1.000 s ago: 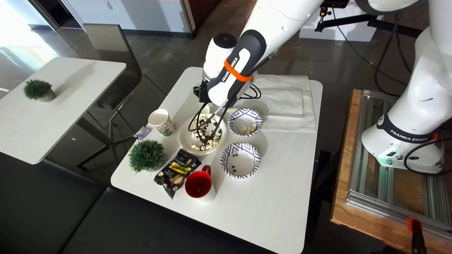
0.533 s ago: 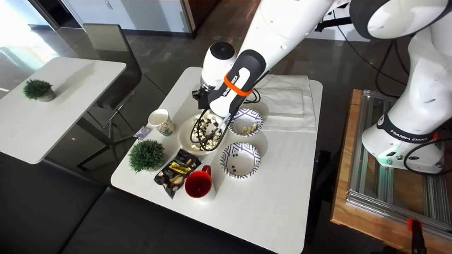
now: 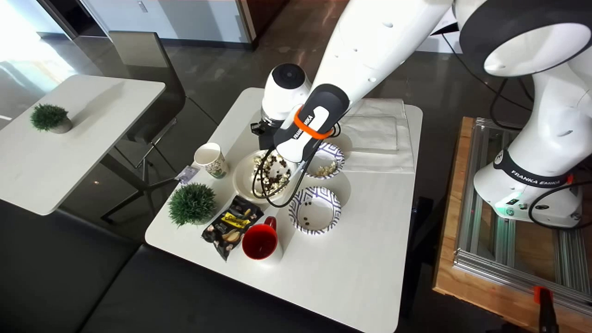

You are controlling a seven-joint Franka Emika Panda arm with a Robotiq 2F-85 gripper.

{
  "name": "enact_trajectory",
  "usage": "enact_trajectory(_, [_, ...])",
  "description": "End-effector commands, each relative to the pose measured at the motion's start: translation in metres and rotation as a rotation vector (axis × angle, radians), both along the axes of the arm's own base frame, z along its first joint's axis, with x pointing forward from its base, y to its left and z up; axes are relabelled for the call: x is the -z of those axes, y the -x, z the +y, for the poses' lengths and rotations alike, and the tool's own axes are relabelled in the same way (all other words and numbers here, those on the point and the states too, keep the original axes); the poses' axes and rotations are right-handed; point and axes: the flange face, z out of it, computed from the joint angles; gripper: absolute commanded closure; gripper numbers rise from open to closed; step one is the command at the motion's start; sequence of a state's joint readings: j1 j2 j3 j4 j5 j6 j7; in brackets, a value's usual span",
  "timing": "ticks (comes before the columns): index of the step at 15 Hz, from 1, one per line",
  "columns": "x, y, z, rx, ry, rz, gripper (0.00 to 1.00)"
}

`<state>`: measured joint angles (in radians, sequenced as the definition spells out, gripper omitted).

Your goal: Use the white spoon to place some contents from the whole bowl on the left into the bowl on the right twice.

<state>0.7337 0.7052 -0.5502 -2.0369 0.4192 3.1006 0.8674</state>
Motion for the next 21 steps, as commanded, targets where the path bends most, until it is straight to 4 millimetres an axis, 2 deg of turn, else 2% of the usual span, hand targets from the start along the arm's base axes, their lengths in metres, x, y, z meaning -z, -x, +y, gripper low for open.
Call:
enact_trajectory(1, [0.007,0.002,0.014,-0.011,0.029,-0.003,0.97])
enact_trajectory(5, [0.013,0.005,0.027,-0.041,0.031,0.016,0.97])
enact_trajectory(10, [0.01,0.004,0.036,-0.054,-0.021,0.044,0.97])
enact_trajectory(15, [0.007,0.0,0.038,-0.047,-0.122,0.082,0.97])
enact_trajectory(21, [0.012,-0.004,0.029,-0.016,-0.22,0.142,0.97])
